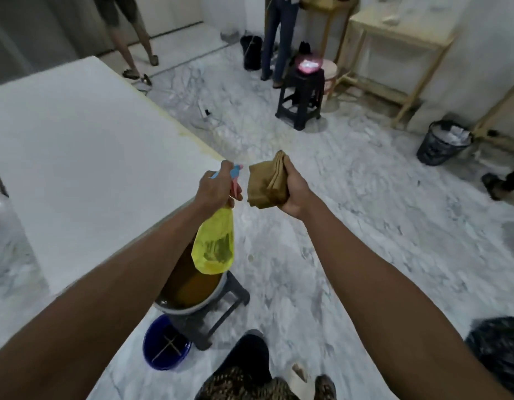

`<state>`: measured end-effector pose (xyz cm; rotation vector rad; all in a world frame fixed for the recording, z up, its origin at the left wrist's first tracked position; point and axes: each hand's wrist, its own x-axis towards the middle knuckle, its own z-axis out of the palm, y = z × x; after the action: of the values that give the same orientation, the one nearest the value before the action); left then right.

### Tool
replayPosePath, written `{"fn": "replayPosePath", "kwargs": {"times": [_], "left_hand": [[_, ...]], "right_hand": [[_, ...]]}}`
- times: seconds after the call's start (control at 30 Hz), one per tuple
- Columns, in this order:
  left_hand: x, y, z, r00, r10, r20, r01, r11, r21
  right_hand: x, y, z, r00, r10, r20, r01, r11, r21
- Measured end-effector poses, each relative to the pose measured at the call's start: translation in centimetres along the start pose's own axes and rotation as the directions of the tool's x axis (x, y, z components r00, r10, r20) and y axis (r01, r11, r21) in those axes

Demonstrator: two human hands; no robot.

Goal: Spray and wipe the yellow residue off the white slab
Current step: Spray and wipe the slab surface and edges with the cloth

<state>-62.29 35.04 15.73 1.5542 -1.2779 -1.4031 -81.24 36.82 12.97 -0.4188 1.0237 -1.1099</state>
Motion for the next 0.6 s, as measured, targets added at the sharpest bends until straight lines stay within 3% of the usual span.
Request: {"fn": "replayPosePath", "kwargs": {"times": [0.27,0.6], "left_hand": [[6.7,3.8,2.2,0.984,-0.03,-0.178,0.018,0.998,-0.064],[21.9,9.1,1.9,0.928,-0.086,-0.362,0.051,0.993,-0.105]], "right_hand": [[9.2,-8.3,0.0,0.988,0.086,0.132,-0.075,0.994,-0.084],[27.0,-16.5,2.6,0.936,0.209,0.282,-0.151,0.965,-0.216]]}}
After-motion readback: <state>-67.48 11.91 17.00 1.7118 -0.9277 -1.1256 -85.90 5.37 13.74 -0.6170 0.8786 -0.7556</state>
